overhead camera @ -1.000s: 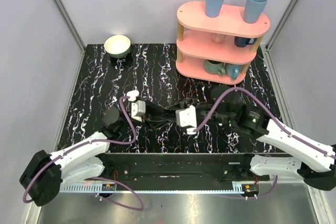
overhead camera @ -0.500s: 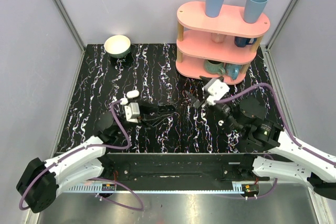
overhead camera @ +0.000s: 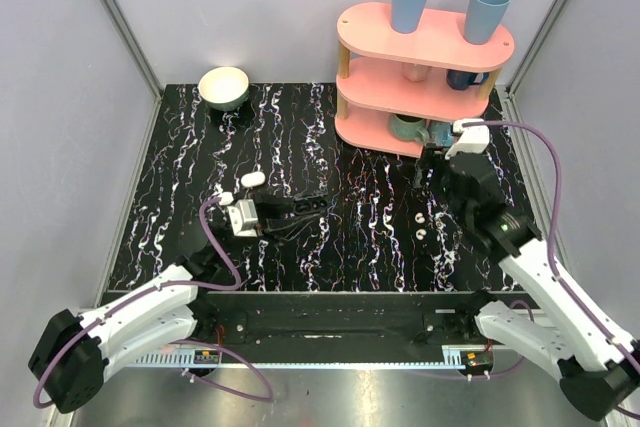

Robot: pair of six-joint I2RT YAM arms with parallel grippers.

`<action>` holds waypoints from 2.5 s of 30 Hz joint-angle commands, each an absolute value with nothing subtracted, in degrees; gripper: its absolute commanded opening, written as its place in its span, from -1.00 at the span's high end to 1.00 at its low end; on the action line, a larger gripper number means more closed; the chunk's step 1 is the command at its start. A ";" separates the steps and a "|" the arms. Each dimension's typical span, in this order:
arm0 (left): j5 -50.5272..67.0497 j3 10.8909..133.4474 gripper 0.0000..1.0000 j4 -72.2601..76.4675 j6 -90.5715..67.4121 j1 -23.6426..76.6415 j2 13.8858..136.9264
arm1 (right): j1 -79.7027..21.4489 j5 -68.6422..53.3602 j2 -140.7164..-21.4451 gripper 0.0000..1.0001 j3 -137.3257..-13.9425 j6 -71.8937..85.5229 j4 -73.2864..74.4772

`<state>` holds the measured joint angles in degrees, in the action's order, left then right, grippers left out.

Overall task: Insert the wireless bluetooth earbuds into the charging case
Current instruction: Move the right earbud to the center of the board.

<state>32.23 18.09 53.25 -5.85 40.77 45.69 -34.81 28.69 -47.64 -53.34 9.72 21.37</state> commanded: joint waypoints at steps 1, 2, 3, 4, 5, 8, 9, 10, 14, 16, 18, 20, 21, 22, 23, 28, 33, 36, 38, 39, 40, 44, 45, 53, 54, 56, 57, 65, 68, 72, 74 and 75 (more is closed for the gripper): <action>31.20 18.19 1.00 56.08 -4.92 40.96 45.09 | -27.79 18.29 -54.83 -0.55 -53.62 24.51 32.86; 31.29 18.11 1.00 55.90 -4.83 40.96 44.91 | -26.21 17.32 -55.19 -0.59 -52.74 26.17 33.05; 31.29 18.02 1.00 55.72 -4.75 40.96 44.48 | -23.58 14.53 -55.20 -0.58 -51.60 30.19 32.79; 31.20 17.84 1.00 55.29 -4.40 40.96 44.30 | -22.51 13.72 -54.41 -0.58 -48.29 32.24 32.09; 31.03 17.49 1.00 55.11 -4.22 40.96 43.95 | -21.72 12.84 -53.62 -0.58 -46.51 33.73 31.21; 30.59 16.79 1.00 54.76 -3.87 40.96 43.16 | -19.78 13.44 -49.67 -0.55 -40.62 38.49 30.50; 30.59 16.61 1.00 54.49 -3.78 40.96 42.63 | -19.17 13.97 -48.53 -0.47 -39.56 40.24 31.19; 30.32 16.52 1.00 53.97 -3.52 40.96 42.54 | -17.86 13.80 -46.43 -0.42 -37.46 41.12 31.46; 30.41 16.52 1.00 54.93 -3.51 40.96 43.15 | -16.52 10.73 -44.47 -0.26 -32.79 44.99 31.55; 31.02 16.70 1.00 55.54 -3.87 40.96 43.68 | -16.52 9.93 -44.82 -0.23 -30.51 46.84 31.64; 31.55 16.87 1.00 55.55 -4.13 40.96 43.95 | -16.52 8.88 -45.00 -0.13 -29.45 48.51 31.64; 31.64 16.79 1.00 55.55 -4.22 40.96 43.86 | -16.52 8.79 -44.30 -0.07 -27.60 49.74 31.73; 31.55 16.70 1.00 55.55 -4.31 40.96 43.77 | -16.52 8.62 -44.04 -0.04 -27.16 50.88 31.38; 31.47 16.53 1.00 55.55 -4.31 40.96 43.77 | -16.52 8.35 -43.86 -0.02 -26.55 51.15 31.12; 31.29 16.44 1.00 55.55 -4.31 40.96 43.51 | -16.52 8.44 -43.68 -0.01 -26.89 52.02 32.24; 31.20 16.44 1.00 55.19 -4.39 40.96 43.50 | -16.52 11.16 -44.03 0.03 -25.23 53.61 31.12; 31.55 16.87 1.00 54.84 -4.31 40.87 43.51 | -16.52 10.72 -47.37 0.05 -22.68 56.07 28.39; 31.38 16.70 1.00 54.84 -4.22 40.87 43.51 | -16.52 14.06 -47.03 0.07 -20.75 57.65 28.30; 31.38 16.70 1.00 54.93 -4.22 40.96 43.59 | -16.44 15.55 -46.23 0.10 -19.95 58.97 27.60; 31.38 16.70 1.00 54.84 -4.22 40.96 43.68 | -16.52 15.82 -45.71 0.12 -20.13 58.80 27.86; 31.46 16.79 1.00 55.02 -4.22 40.96 43.77 | -16.52 16.08 -45.88 0.13 -20.13 58.54 27.95; 31.46 16.87 1.00 55.02 -4.22 40.96 43.94 | -16.52 14.51 -48.42 0.18 -20.83 56.96 26.20; 31.46 16.87 1.00 55.11 -4.22 41.04 44.12 | -16.52 13.98 -49.91 0.19 -20.66 56.78 25.41; 32.08 17.23 1.00 55.46 -4.48 40.96 44.82 | -16.52 9.58 -54.23 0.33 -21.01 54.58 22.24; 31.99 17.05 1.00 55.28 -4.40 40.96 44.82 | -16.52 9.58 -53.97 0.38 -21.09 54.49 22.06; 31.90 17.05 1.00 55.28 -4.31 40.96 44.65 | -16.52 9.06 -53.79 0.51 -21.18 53.70 21.62; 31.82 17.05 1.00 55.11 -4.22 40.96 44.65 | -16.52 8.70 -53.70 0.56 -21.44 53.44 21.62; 31.90 16.88 1.00 55.37 -4.22 40.96 44.74 | -16.52 0.36 -53.09 0.64 -21.62 50.89 19.69; 31.90 16.88 1.00 55.55 -4.48 40.96 45.00 | -16.52 -2.02 -52.91 0.65 -21.80 50.45 19.34; 31.82 16.79 1.00 55.72 -4.57 40.96 45.00 | -16.44 -4.91 -52.03 0.67 -21.53 50.97 17.67; 31.90 16.79 1.00 55.81 -4.57 40.87 45.00 | -16.52 -6.67 -51.94 0.70 -21.62 51.24 16.61; 31.99 16.79 1.00 55.81 -4.57 40.96 45.00 | -16.61 -6.94 -52.03 0.70 -21.80 51.24 16.52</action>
<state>31.29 16.34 52.34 -4.56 40.77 44.86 -16.71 -2.72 -52.90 -20.23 51.57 19.86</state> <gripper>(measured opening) 0.340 0.158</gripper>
